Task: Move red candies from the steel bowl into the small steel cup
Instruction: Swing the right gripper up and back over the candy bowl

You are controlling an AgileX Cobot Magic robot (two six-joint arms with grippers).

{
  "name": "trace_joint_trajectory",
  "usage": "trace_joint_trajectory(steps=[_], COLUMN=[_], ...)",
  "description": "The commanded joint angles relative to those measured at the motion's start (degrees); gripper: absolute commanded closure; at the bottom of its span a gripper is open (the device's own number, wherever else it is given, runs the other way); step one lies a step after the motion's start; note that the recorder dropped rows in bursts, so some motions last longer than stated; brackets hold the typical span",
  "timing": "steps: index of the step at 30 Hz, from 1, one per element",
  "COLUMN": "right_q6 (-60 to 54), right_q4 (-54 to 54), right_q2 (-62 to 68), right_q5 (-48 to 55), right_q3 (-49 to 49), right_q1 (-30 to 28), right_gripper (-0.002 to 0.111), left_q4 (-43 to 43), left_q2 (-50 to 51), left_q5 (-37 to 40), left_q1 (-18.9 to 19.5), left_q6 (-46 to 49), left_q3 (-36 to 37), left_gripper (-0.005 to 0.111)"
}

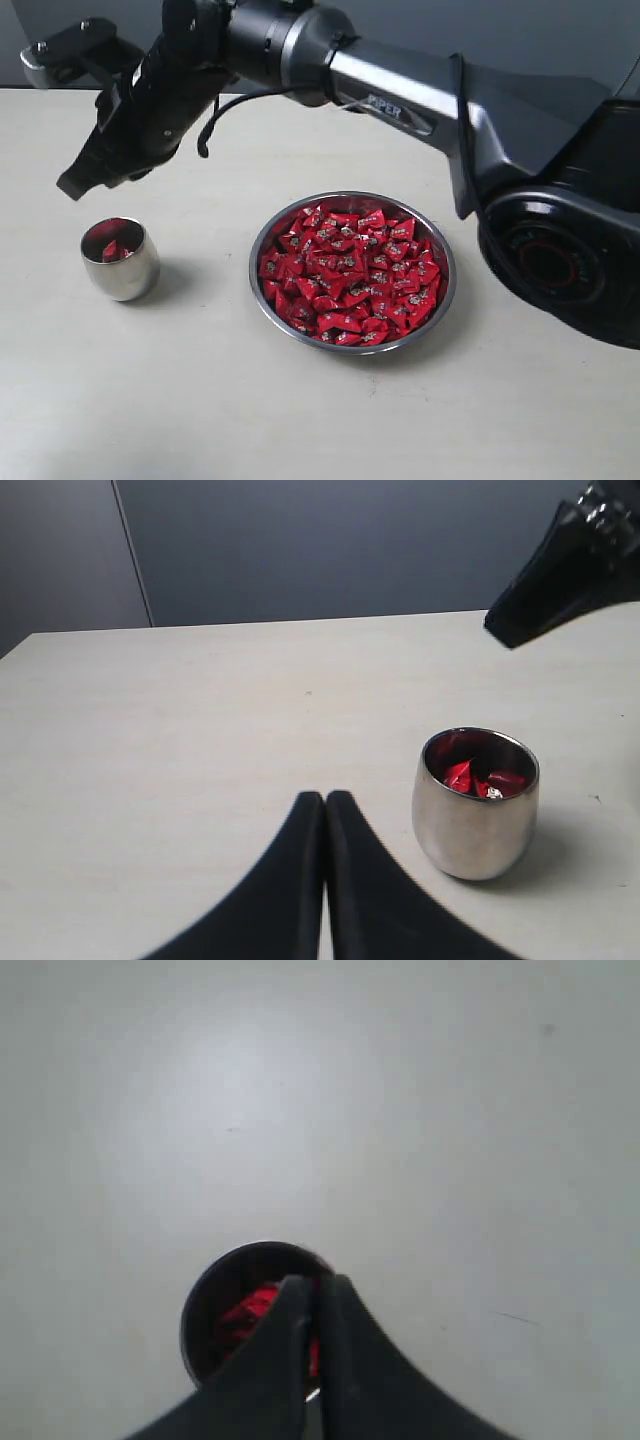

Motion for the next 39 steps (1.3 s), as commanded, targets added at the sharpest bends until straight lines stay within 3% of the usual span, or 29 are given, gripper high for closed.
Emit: trace_joint_trajectory(steps=[1,3,15,25,32,39], right_q6=[6.9,10.7,9.4,9.3,5.4,0.5], right_q4=[-8.8,-10.1,-2.5,-2.8,1.8,4.9], right_q2=[-4.4,-5.2,-10.1,-23.9,-30.9,-34.4], right_q5=[0.8,1.7,2.4,-19.7,-25.1,-27.2], right_q3=[-0.2,-0.2,3.0,31.9,50.1,61.2], right_q1=[-0.3,-1.4,-8.3,-12.0,-19.9,-24.2], right_gripper=[0.109,0.109,0.109,0.109,0.109,0.109], left_q4=[-0.1,-0.1,-0.1,-0.1,-0.1,-0.1], left_q2=[-0.3,-0.3,-0.3,-0.3,-0.3,-0.3], left_q5=[-0.1,-0.1,-0.1,-0.1,-0.1,-0.1], left_q1=[0.0,0.0,0.0,0.0,0.0,0.0], left_q6=[-0.1,-0.1,-0.1,-0.1,-0.1,-0.1], left_q3=[0.2,0.2,0.2,0.2,0.2,0.2], left_gripper=[0.106,0.106,0.106,0.106,0.106,0.106])
